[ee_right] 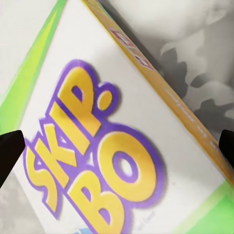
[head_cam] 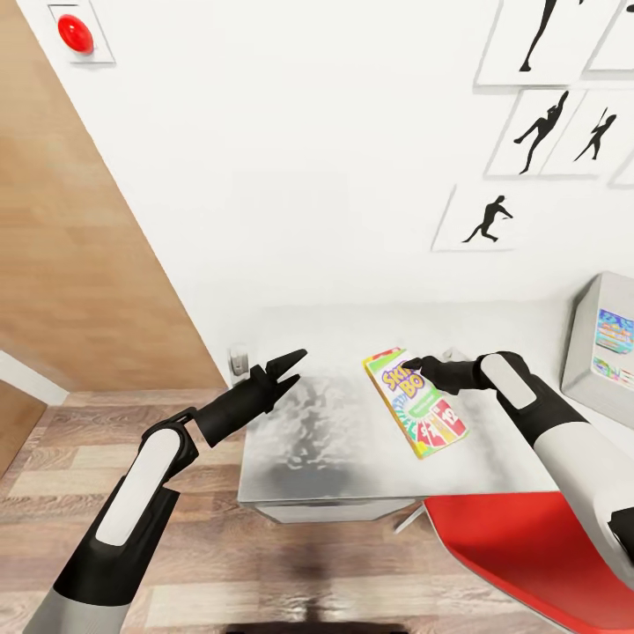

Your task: Put all the toys in the child's room - the three board games (two on the bed and one on the table), the two jigsaw puzzles on the table, and the tennis ball on the table - inside the toy box on the table in the child's room.

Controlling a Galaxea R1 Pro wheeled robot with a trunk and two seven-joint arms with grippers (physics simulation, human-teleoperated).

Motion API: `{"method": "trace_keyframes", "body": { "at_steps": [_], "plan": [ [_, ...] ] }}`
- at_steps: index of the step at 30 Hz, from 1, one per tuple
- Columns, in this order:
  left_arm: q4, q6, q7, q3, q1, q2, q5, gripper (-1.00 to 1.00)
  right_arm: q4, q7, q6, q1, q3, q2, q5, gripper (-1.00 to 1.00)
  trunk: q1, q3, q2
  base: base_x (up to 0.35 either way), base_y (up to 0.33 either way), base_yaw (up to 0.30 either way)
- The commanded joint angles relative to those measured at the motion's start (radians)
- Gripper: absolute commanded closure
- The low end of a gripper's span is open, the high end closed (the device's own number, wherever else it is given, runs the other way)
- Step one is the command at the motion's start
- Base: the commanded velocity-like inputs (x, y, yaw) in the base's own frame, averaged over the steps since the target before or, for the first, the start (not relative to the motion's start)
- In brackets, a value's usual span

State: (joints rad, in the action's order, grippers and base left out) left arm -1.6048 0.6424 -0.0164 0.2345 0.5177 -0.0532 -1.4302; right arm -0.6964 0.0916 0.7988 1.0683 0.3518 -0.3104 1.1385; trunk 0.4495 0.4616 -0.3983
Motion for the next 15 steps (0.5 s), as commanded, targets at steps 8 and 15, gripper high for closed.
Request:
{"method": "trace_keyframes", "body": {
  "at_steps": [8, 15],
  "plan": [
    [0.0, 0.002, -0.001, 0.003, 0.001, -0.001, -0.001, -1.0, -0.002, 0.01, 0.0, 0.0, 0.005, -0.001, 0.01, -1.0, 0.001, 0.001, -0.002, -0.081, 0.0, 0.002],
    [0.0, 0.002, -0.002, 0.001, 0.001, -0.001, 0.0, -1.0, -0.002, 0.01, 0.0, 0.0, 0.005, 0.0, 0.01, -1.0, 0.001, 0.001, -0.002, -0.177, 0.0, 0.001]
  ]
}}
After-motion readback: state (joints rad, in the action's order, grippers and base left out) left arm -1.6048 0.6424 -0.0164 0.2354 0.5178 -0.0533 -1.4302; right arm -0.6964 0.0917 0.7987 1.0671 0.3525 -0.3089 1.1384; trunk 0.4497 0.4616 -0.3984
